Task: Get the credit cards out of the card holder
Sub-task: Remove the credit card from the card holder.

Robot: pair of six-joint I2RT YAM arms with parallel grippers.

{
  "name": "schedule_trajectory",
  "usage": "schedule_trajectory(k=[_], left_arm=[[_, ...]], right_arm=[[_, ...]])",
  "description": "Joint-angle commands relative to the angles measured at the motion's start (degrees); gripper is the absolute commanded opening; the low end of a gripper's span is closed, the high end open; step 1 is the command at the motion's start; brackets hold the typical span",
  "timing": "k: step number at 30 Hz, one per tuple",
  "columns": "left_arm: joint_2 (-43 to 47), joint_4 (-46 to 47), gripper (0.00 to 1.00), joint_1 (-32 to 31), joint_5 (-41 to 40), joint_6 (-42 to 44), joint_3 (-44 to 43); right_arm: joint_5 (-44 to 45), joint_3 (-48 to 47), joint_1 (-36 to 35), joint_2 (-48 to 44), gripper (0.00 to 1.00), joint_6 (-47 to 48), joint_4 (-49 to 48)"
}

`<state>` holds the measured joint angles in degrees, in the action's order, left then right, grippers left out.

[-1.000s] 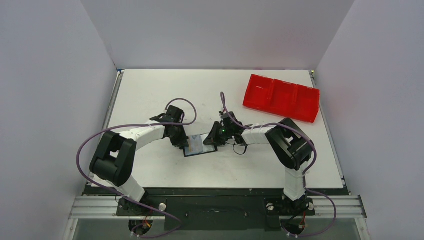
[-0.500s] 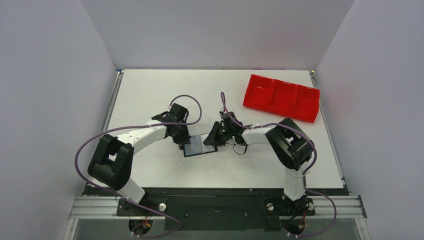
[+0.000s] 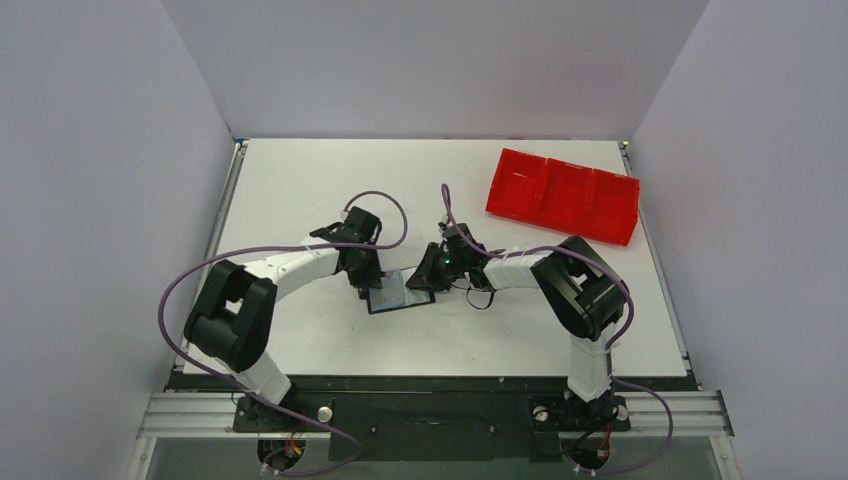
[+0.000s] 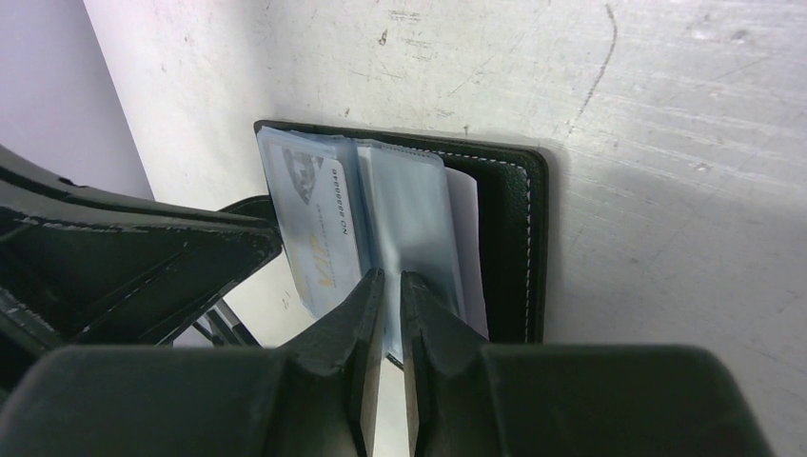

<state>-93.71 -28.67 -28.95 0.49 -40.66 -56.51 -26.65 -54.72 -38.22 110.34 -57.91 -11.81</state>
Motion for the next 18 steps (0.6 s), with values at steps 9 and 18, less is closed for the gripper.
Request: schedule_trajectory(k=[9,18], left_arm=[[-3.67,2.50,0.00,-0.76,-1.49,-0.16,0.68],[-4.73,2.62,0.00,-1.08,-1.24,-0.75,1.06]], right_arm=[[0.76,-1.51,-0.23,-0.50,0.18,-0.08,-1.11],[-0.83,-1.85,-0.65,0.86,0.12,-2.24,-3.62]])
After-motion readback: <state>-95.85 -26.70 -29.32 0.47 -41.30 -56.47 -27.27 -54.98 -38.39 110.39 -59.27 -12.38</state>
